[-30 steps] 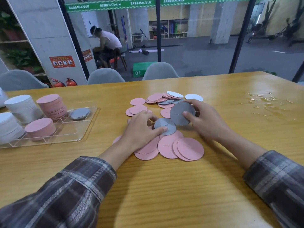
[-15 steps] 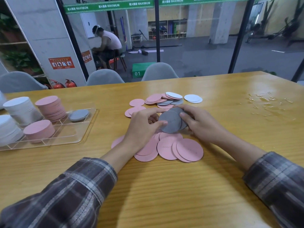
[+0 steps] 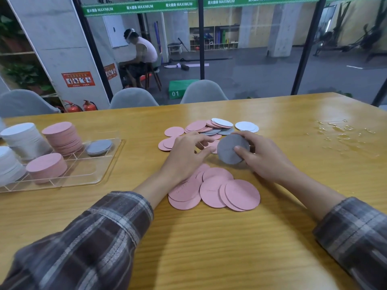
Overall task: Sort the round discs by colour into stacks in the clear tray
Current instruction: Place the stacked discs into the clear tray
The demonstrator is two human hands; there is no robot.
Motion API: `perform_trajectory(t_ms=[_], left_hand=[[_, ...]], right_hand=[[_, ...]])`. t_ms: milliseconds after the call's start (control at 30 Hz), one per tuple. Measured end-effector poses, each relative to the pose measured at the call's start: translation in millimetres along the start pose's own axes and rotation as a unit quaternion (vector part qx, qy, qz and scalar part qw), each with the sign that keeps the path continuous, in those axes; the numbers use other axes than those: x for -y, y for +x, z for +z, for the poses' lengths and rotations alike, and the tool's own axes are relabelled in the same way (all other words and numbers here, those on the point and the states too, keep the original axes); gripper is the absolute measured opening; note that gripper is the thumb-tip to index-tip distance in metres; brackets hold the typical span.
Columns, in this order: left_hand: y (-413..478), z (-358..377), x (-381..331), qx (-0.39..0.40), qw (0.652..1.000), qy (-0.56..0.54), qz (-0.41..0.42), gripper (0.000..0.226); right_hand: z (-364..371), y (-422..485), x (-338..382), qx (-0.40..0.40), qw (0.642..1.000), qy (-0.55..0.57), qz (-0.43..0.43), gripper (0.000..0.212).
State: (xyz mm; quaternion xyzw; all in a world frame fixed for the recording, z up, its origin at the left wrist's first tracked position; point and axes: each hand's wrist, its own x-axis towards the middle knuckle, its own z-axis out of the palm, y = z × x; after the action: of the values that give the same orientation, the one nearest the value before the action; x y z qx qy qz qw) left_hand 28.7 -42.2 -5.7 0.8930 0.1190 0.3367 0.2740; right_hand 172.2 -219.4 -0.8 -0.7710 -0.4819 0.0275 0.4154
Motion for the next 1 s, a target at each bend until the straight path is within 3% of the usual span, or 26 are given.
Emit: perform_trajectory(t_ms=[100,333,533,733,1000], left_hand=[[16.1,3.4,16.8,0.036,0.998,0.056,-0.017,0.025],[55.7,16.7,35.4,0.04,0.994,0.101,-0.022,0.03],[76.0,26.1,40.9,0.055,0.995,0.085,-0.014,0.037],[93.2,35.0,50.3,0.062,0.991,0.119,-0.016,0.024],[94.6,35.9,47.9,0.091,0.971,0.215,0.058,0.02]], right_hand=[[-2.2,4.2,-9.7,-0.027,0.999,-0.015,0.016,0.034],[-2.7,12.3,-22.7,-0.038,0.998,-0.022,0.033,0.037],[-0.6,17.6,-23.3,-0.04,0.998,-0.031,0.033,0.036],[-1.1,18.3,-20.5,-0.038,0.998,-0.028,0.037,0.035],[-1.5,18.3,-20.1,-0.039,0.998,-0.023,0.037,0.032]])
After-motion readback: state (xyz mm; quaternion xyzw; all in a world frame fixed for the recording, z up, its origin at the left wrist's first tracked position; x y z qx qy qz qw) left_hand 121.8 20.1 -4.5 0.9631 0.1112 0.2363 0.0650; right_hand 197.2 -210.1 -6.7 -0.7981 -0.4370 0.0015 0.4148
